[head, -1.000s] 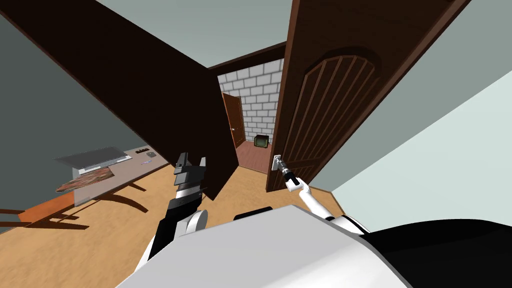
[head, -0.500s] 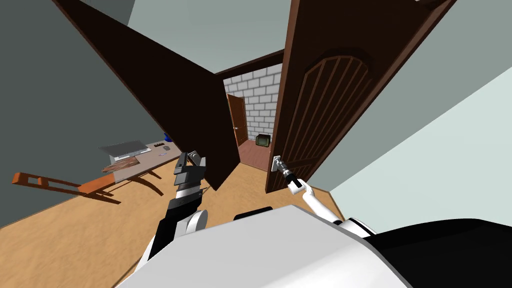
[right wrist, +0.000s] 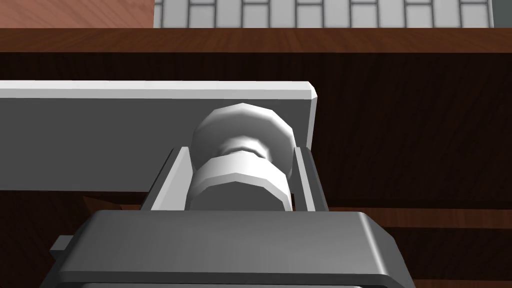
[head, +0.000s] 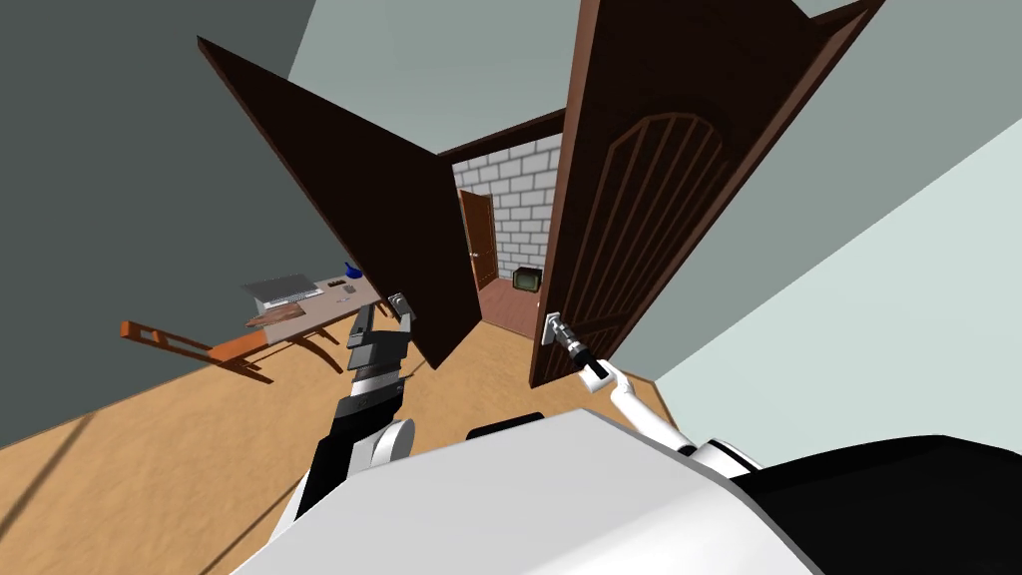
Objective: Pull the door open
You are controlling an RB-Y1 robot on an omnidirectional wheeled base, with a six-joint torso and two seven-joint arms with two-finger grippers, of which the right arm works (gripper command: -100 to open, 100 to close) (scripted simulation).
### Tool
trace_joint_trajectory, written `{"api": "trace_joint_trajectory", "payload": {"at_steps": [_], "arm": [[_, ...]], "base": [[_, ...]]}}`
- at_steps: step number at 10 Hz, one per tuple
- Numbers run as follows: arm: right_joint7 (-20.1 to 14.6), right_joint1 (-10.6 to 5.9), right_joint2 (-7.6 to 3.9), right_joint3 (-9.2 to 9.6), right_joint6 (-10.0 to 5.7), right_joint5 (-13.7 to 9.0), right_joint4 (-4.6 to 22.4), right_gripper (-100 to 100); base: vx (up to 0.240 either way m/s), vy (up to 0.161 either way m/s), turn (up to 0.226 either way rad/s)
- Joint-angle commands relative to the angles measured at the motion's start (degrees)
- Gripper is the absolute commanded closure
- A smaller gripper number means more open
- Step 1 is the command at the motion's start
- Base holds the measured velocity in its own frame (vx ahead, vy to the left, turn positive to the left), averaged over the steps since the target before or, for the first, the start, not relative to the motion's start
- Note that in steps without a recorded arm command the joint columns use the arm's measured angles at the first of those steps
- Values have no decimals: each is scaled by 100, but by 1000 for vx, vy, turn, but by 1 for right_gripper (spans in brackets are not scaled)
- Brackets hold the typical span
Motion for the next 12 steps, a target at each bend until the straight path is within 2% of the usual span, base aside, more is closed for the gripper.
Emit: {"api": "trace_joint_trajectory", "payload": {"at_steps": [1, 4, 5, 6, 12], "arm": [[-115, 130, -158, 96, -122, 1, -88, 100], [-291, 290, -391, 250, -301, -1, -205, 100], [-250, 266, -331, 248, -231, 5, -234, 100], [-337, 349, -438, 318, -360, 13, -234, 100], [-655, 603, -891, 513, -880, 27, -267, 100]], "base": [[-190, -137, 124], [-200, -113, 93], [-94, -34, 18], [-154, -75, 126], [-206, -127, 133]]}}
